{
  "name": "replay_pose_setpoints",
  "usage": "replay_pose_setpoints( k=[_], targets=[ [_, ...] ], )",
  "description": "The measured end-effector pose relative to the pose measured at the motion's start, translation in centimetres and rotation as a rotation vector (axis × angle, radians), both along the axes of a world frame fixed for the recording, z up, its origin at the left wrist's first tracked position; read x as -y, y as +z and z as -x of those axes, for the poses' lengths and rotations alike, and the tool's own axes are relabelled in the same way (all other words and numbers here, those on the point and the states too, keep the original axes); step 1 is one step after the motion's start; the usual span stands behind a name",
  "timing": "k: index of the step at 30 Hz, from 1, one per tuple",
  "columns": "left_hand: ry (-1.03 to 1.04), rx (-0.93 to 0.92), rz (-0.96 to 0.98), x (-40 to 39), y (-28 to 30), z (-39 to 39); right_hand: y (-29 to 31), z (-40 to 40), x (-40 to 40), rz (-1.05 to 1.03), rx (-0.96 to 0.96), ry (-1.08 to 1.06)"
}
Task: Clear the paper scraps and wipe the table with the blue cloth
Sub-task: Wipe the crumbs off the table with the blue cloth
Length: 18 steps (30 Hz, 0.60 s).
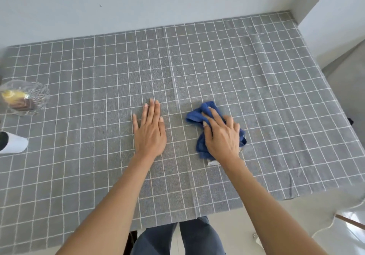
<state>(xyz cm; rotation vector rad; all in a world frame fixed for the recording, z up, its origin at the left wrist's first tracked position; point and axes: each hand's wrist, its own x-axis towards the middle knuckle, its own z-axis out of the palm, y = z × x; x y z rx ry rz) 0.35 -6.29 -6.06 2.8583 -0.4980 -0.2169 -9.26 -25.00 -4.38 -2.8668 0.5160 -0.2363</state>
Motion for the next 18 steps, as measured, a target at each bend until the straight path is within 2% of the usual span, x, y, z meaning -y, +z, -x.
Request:
replay_pose_setpoints(
  k=[6,8,11,13,15,18],
  targets=[
    [-0.003,0.013,-0.019,-0.1,0.2,0.1,0.4,0.2,5.1,-0.037,-0.002,-0.262],
    [-0.003,0.023,-0.015,-0.1,0.2,0.2,1.0,-0.4,3.2,-0.073,0.042,-0.234],
    [0.003,0.017,0.001,-0.1,0.2,0.1,0.9,-0.8,-1.2,-0.046,0.018,-0.020],
    [0.001,0.015,0.009,-0.1,0.2,0.2,0.5,-0.7,-2.2,-0.041,-0.001,0.042],
    [-0.008,0.017,0.010,-0.1,0.2,0.1,0.2,-0.6,-1.2,-0.037,-0.010,0.000],
    [-0.007,0.011,0.005,-0.2,0.2,0.1,-0.1,-0.3,1.0,-0.030,-0.009,-0.177]
  ],
)
